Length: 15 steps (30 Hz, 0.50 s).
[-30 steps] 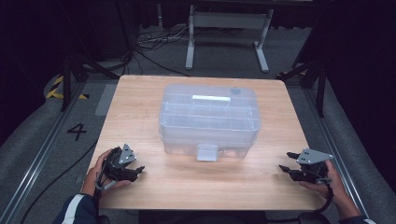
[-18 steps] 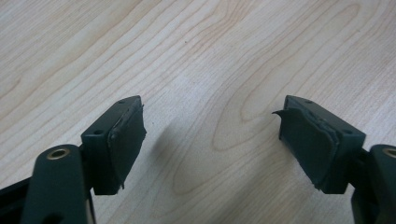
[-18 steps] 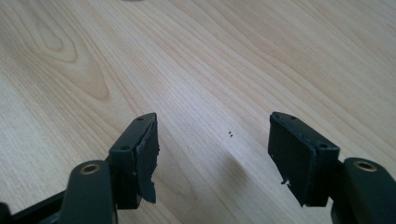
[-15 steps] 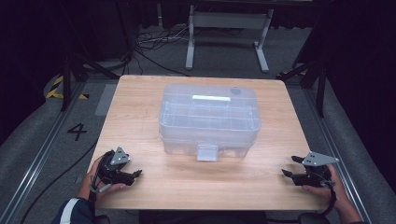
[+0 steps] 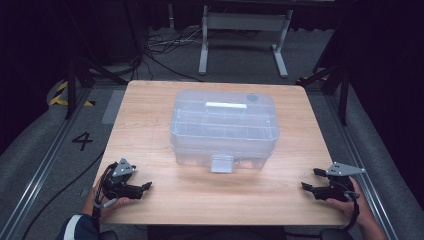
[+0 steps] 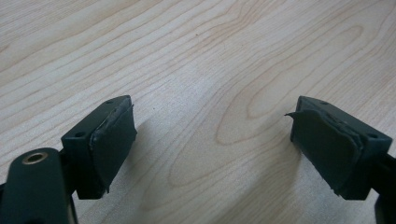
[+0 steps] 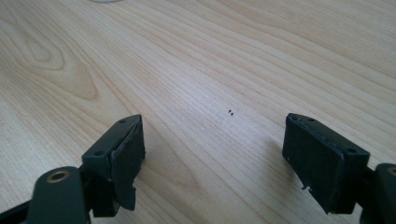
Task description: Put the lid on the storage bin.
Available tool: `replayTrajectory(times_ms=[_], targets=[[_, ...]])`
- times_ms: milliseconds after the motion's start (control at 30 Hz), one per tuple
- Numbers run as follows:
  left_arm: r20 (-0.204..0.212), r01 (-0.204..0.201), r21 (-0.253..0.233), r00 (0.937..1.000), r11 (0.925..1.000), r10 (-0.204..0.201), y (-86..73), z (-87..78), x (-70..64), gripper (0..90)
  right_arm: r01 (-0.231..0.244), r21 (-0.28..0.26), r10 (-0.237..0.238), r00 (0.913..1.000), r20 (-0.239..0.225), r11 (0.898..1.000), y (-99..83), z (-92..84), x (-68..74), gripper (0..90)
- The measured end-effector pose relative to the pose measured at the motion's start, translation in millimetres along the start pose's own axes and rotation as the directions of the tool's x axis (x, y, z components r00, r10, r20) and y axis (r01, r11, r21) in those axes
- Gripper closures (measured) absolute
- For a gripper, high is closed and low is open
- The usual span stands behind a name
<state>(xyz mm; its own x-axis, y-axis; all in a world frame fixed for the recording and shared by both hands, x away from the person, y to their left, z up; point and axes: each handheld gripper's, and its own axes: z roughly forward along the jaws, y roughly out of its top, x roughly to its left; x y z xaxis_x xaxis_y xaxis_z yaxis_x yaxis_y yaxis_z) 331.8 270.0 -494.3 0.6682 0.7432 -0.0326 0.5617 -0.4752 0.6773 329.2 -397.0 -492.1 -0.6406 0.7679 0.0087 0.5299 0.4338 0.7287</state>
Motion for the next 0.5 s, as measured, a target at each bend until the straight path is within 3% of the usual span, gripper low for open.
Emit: replayTrajectory(times_ms=[500], targets=[[0.0,0.0,-0.001,1.0,1.0,0.0,0.1,0.1,0.2,14.2,0.0,0.002,0.0,1.0,0.003,1.0,0.8,1.1,0.2,19.8]])
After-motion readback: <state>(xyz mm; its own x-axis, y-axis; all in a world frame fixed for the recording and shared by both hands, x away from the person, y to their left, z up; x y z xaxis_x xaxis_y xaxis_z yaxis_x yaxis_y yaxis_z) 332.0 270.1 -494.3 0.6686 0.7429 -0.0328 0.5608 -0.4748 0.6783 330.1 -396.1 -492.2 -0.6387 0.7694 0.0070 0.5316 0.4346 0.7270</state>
